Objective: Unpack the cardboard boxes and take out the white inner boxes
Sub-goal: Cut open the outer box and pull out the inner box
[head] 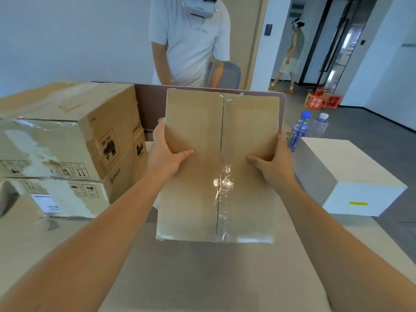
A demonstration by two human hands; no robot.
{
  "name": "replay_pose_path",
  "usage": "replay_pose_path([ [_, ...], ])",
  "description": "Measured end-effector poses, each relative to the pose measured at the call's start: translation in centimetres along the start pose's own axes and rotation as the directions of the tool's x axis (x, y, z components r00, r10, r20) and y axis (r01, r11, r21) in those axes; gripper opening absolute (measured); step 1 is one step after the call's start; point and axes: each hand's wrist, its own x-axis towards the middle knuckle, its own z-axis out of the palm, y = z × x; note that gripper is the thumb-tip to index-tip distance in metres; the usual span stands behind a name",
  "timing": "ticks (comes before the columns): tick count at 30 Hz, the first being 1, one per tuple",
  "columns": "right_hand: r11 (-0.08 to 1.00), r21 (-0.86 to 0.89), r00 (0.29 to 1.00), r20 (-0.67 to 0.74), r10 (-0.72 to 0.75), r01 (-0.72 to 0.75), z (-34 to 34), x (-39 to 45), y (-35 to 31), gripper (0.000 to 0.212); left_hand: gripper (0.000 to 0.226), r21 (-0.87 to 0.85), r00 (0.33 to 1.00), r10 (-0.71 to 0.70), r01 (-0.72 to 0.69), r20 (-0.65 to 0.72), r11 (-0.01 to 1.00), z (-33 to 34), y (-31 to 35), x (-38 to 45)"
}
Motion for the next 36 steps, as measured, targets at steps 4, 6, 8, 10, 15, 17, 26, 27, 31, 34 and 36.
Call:
replay_pose_path([
  [4,0.997,0.012,0.997,-0.031,0.074,-0.074,-0.8,1.5,-0.7,0.076,0.075,0.160,0.996,-0.068,0.076,-0.055,0.984,0.9,1.6,1.0],
  [6,0.993,-0.084,0.996,0.015,0.086,-0.084,-0.8,2.7,-0.7,0.070,0.068,0.227,0.990,-0.132,0.139,-0.046,0.964,1.4,1.6,1.9],
  [8,0.975,-0.197,0.989,0.082,0.122,-0.105,-0.5,4.1,-0.2,0.069,0.065,0.299,0.980,-0.200,0.193,-0.009,0.935,2.1,1.2,3.1],
  [10,0.954,-0.269,0.975,0.142,0.173,-0.130,0.1,5.1,0.7,0.070,0.066,0.322,0.965,-0.256,0.226,0.055,0.920,2.8,0.4,3.7],
  [15,0.931,-0.330,0.943,0.229,0.241,-0.157,2.0,8.1,3.5,0.069,0.081,0.293,0.932,-0.342,0.296,0.119,0.909,5.4,-2.5,5.5],
  [17,0.929,-0.331,0.934,0.253,0.254,-0.163,2.7,9.1,4.6,0.069,0.084,0.280,0.925,-0.359,0.314,0.126,0.907,6.3,-3.6,6.1],
  [26,0.906,-0.397,0.884,0.356,0.302,-0.150,5.7,11.1,9.2,0.078,0.094,0.324,0.900,-0.421,0.367,0.112,0.872,8.5,-8.1,7.0],
  [27,0.905,-0.402,0.887,0.354,0.296,-0.142,5.9,11.3,9.4,0.078,0.091,0.333,0.902,-0.420,0.367,0.100,0.868,8.6,-8.3,7.3],
  [31,0.907,-0.403,0.899,0.343,0.272,-0.120,6.1,11.4,9.5,0.075,0.088,0.382,0.905,-0.417,0.357,0.084,0.852,8.7,-8.8,8.0],
  [34,0.899,-0.431,0.901,0.356,0.247,-0.075,5.6,10.8,9.0,0.067,0.085,0.491,0.911,-0.406,0.321,0.073,0.810,8.8,-8.6,7.7],
  [36,0.889,-0.457,0.904,0.369,0.216,-0.026,4.8,10.0,8.6,0.060,0.069,0.685,0.937,-0.343,0.209,0.064,0.698,9.0,-7.9,7.3],
])
